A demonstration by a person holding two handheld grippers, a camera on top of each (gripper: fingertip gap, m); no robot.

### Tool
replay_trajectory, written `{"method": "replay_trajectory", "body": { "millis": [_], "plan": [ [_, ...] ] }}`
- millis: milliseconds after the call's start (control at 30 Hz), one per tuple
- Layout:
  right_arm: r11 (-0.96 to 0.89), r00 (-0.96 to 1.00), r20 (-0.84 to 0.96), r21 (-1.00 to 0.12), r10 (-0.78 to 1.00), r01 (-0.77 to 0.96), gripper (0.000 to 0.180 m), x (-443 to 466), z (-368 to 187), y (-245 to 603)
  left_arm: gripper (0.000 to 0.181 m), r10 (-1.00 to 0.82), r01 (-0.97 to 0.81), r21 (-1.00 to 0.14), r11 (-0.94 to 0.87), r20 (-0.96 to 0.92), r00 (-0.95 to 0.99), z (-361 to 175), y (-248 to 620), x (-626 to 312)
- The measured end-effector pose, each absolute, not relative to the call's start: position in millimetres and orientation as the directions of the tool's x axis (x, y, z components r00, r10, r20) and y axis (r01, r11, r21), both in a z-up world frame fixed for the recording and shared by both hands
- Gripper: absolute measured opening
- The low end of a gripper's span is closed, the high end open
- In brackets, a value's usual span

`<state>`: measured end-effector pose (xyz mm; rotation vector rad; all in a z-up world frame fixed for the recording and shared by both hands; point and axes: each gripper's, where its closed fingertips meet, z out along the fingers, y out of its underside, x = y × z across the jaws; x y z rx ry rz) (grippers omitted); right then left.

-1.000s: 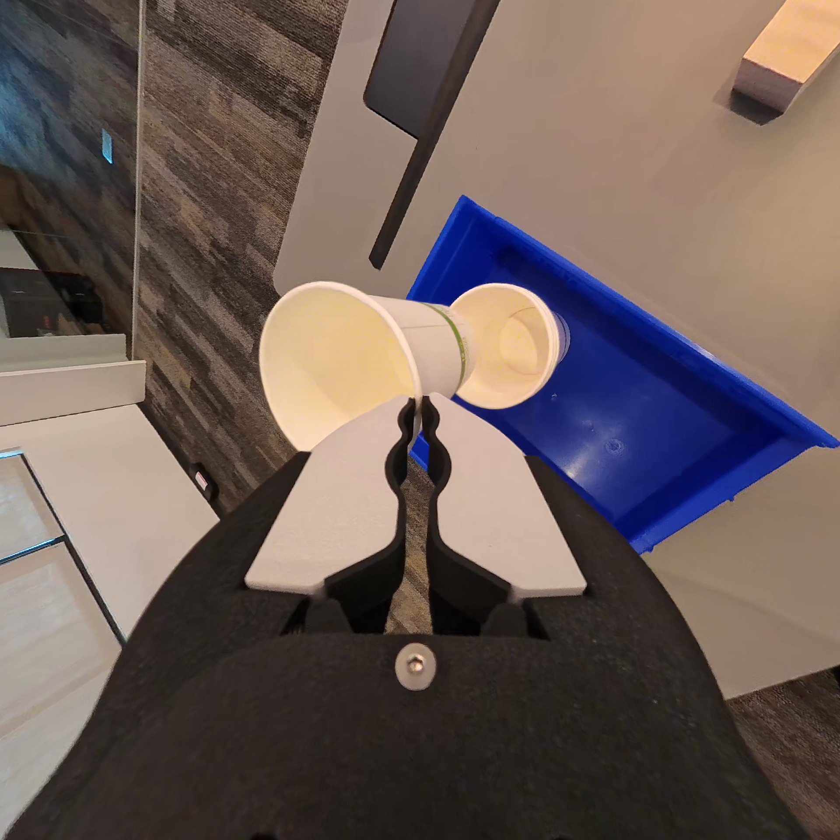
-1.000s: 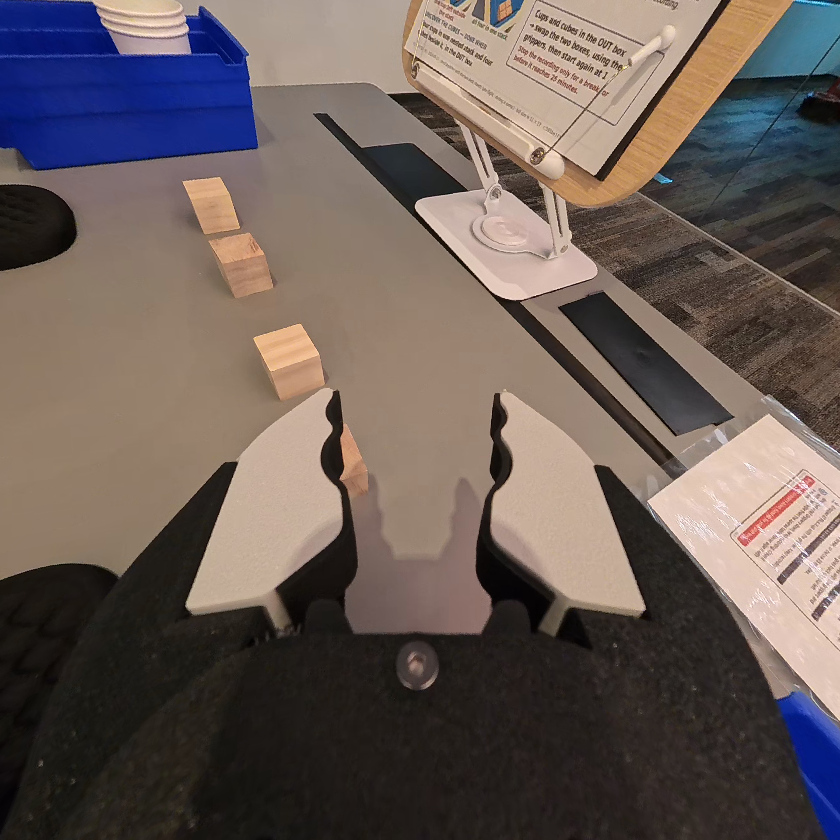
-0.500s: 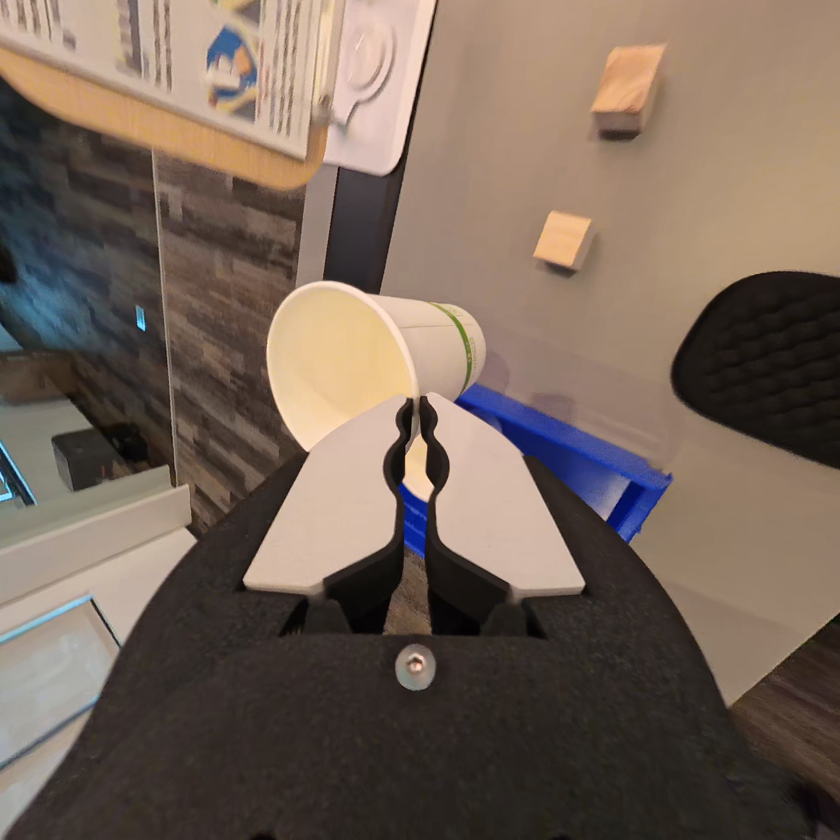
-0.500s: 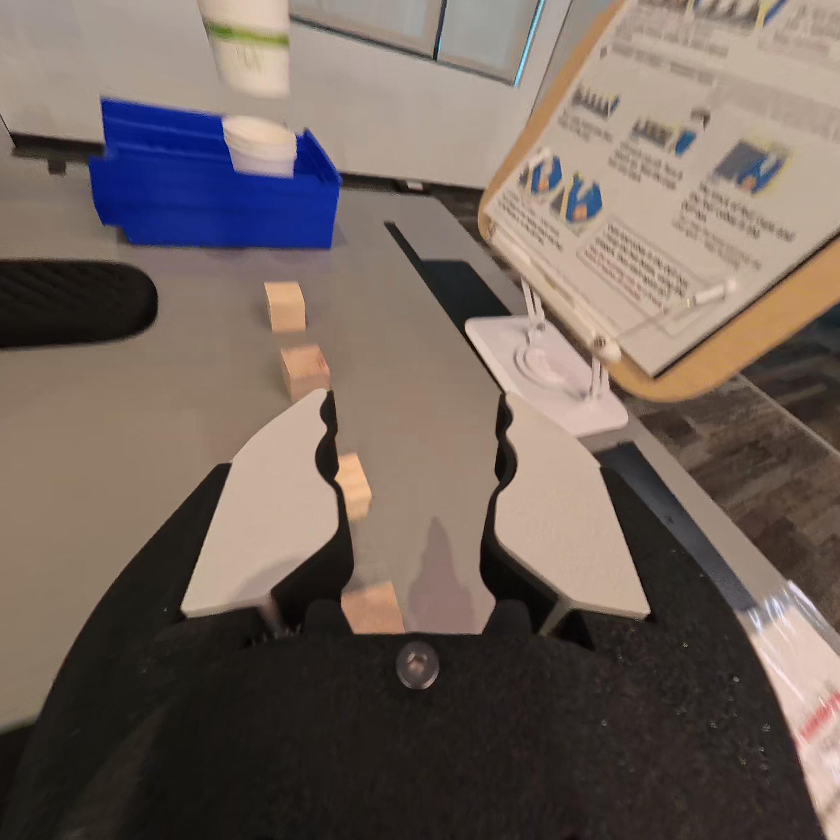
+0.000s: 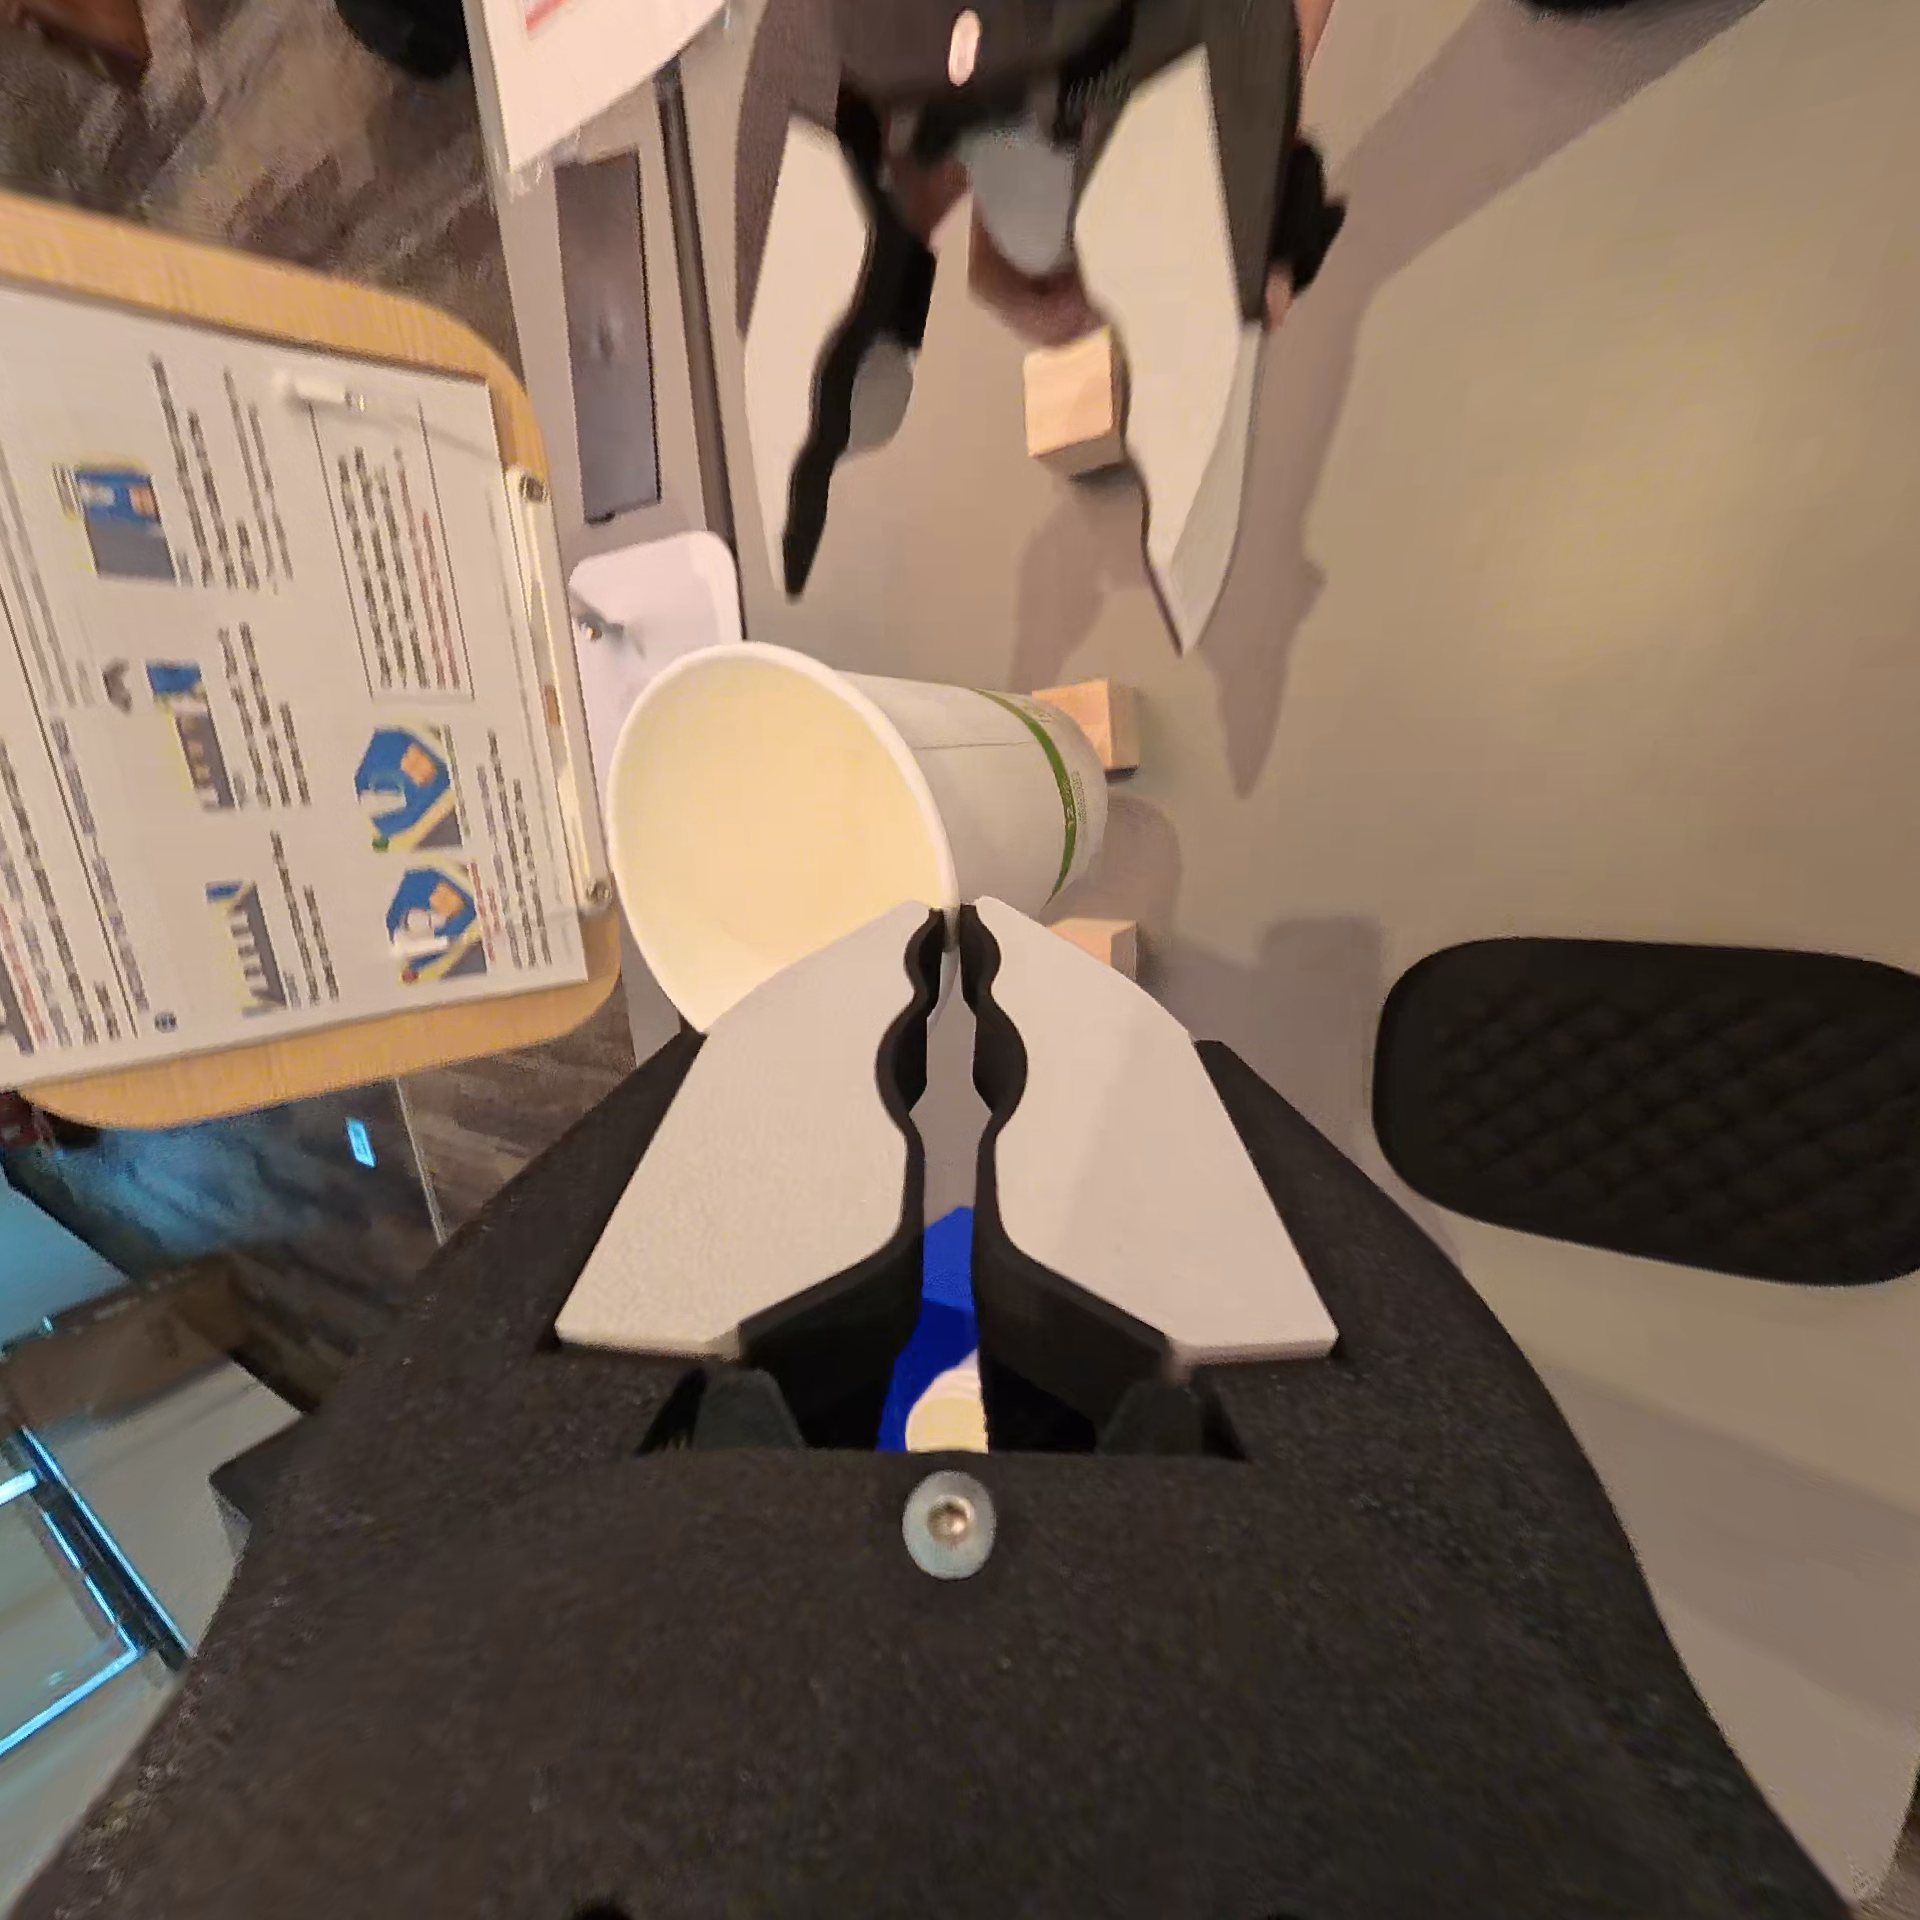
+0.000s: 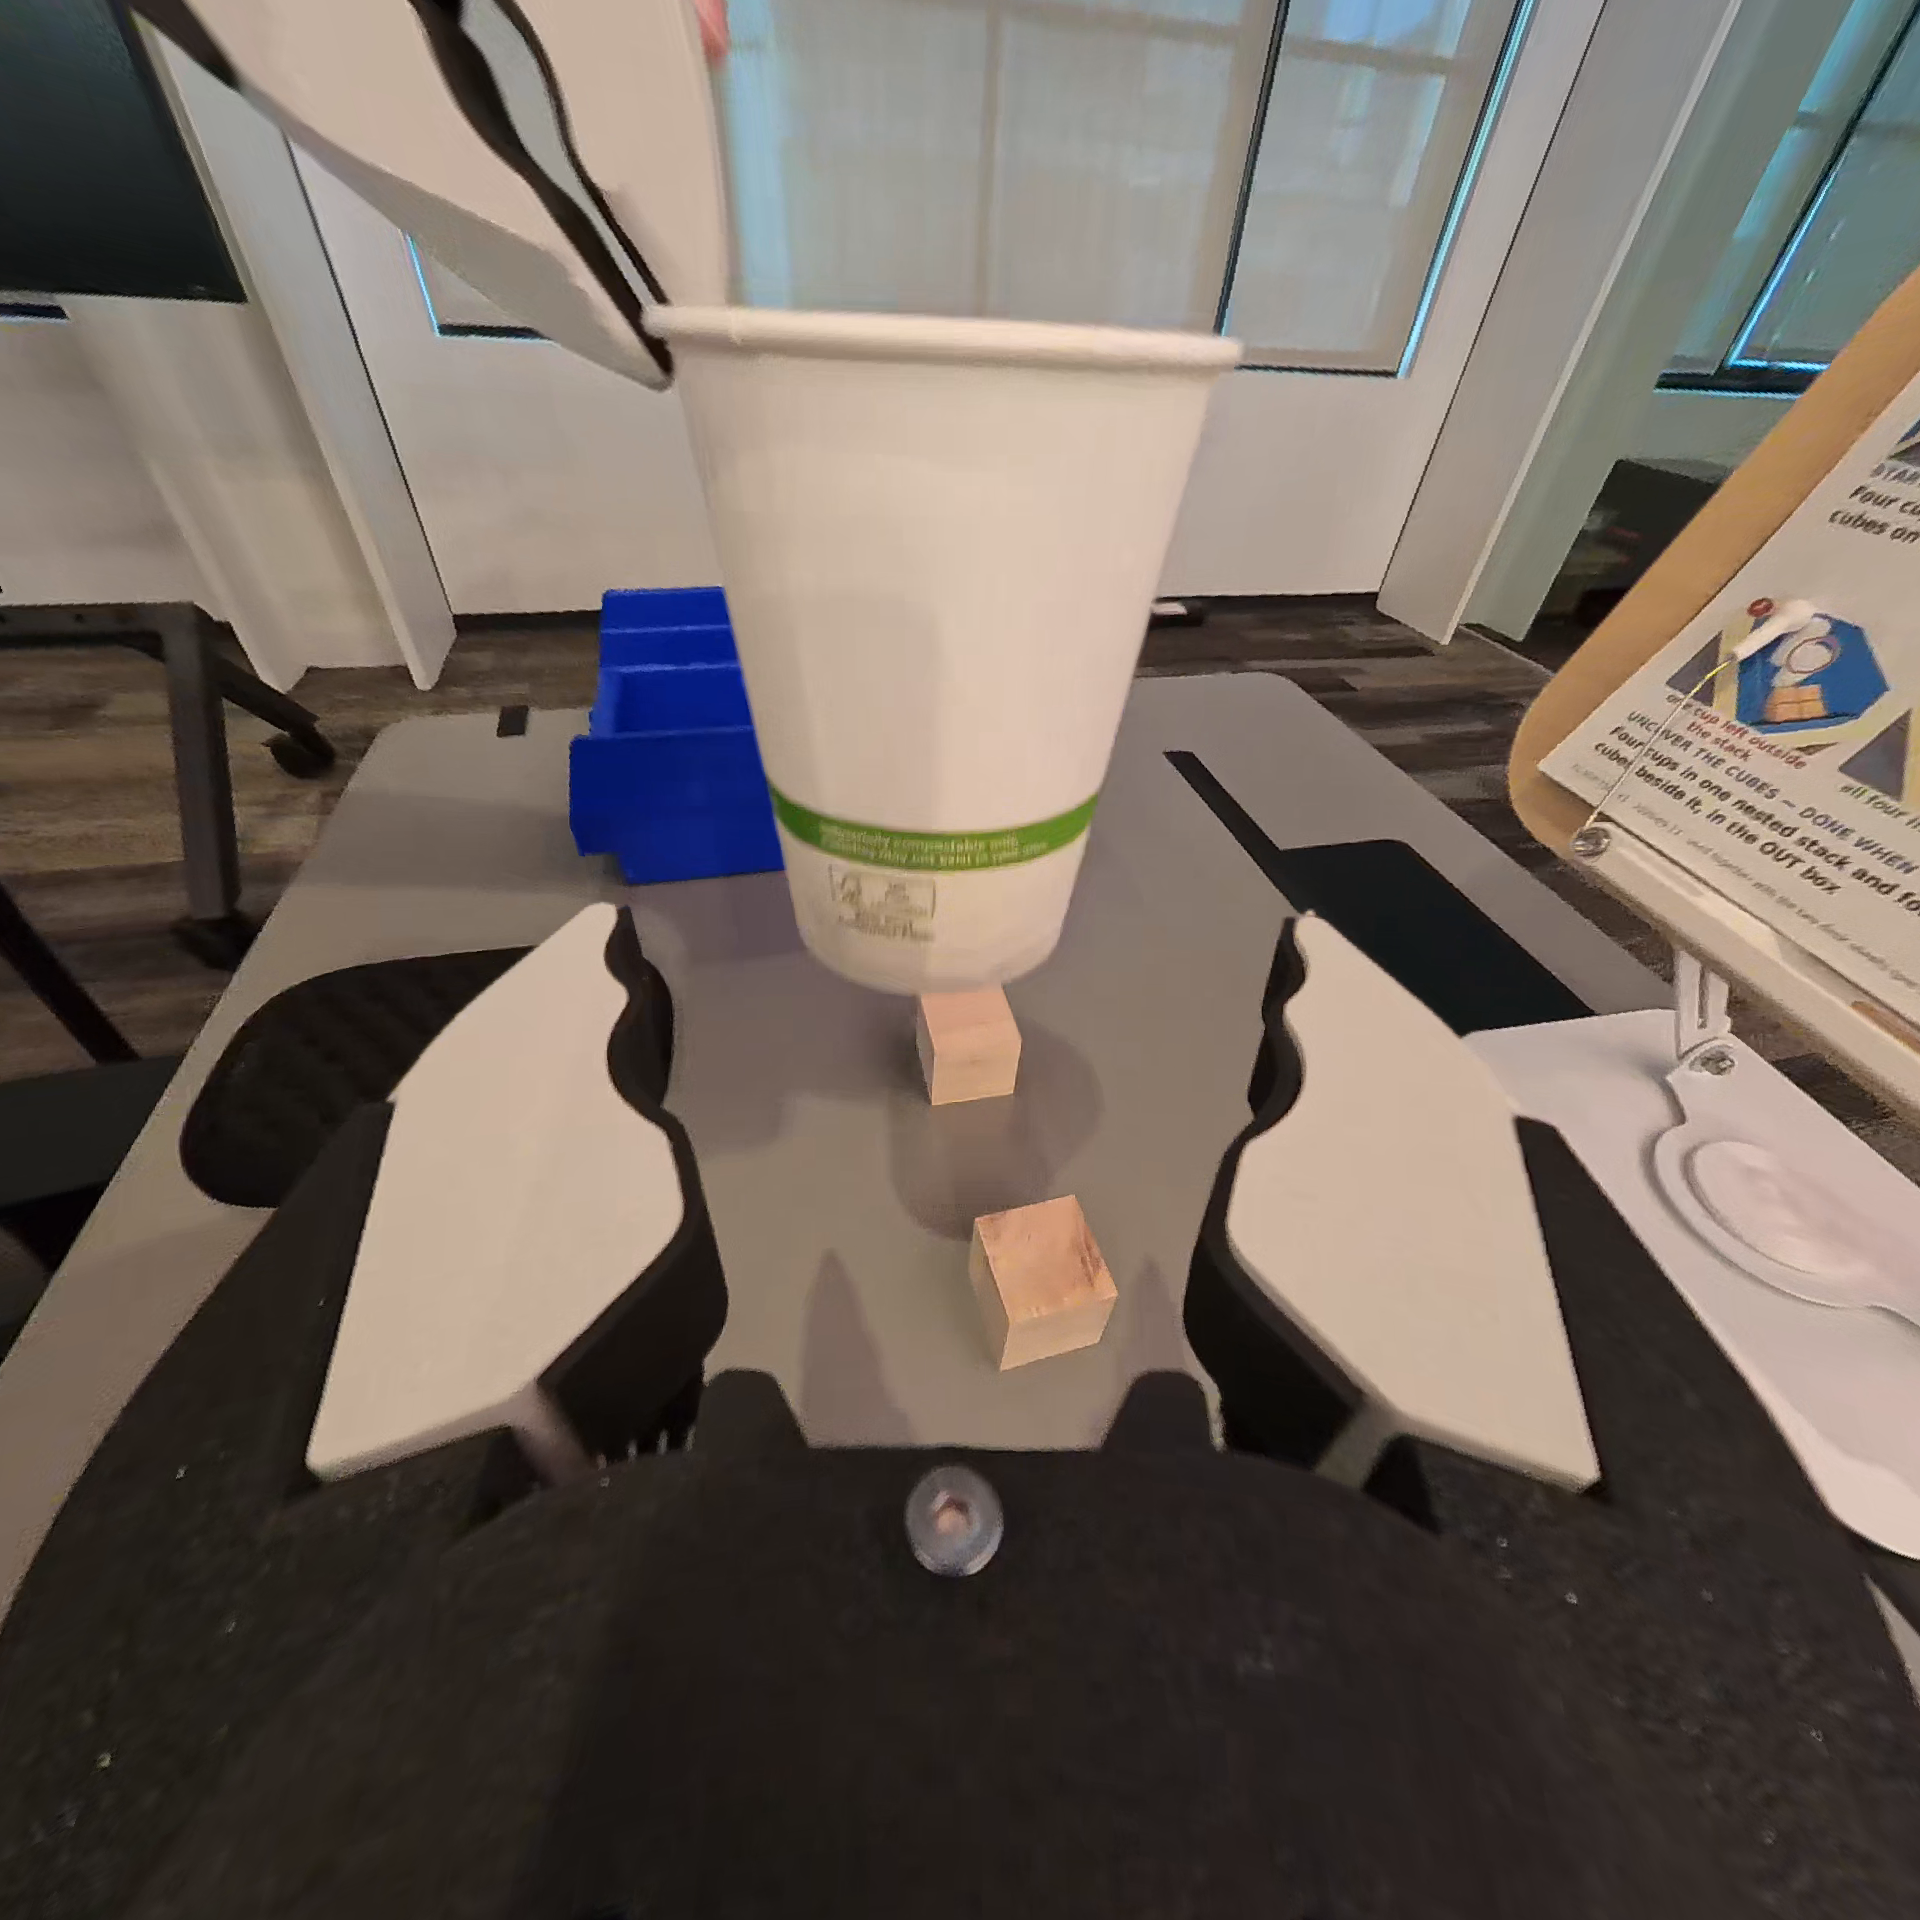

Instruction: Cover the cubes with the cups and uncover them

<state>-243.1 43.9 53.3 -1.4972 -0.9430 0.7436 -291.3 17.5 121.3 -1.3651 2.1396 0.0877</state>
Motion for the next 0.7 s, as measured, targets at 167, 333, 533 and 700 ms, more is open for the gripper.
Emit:
{"method": "replay_trajectory", "body": {
  "millis": [167,333,533,700],
  "plan": [
    [-0.003,0.479,0.050,-0.994,0.877,0.109,0.110,-251,57,44,0.003,-0.782,-0.813,-0.240,0.531,-0.508,-0.361,117,1,-265],
    [0.006,0.467,0.056,-0.994,0.883,0.108,0.096,-254,57,41,0.003,-0.776,-0.792,-0.258,0.553,-0.504,-0.378,117,-6,-251],
    [-0.012,0.459,0.035,-0.995,0.888,0.099,0.086,-253,59,41,0.003,-0.768,-0.783,-0.272,0.560,-0.525,-0.367,117,-6,-248],
    [0.017,0.474,0.065,-0.994,0.878,0.107,0.086,-246,63,42,0.023,-0.790,-0.781,-0.353,0.515,-0.549,-0.273,123,-1,-248]
  ]
}}
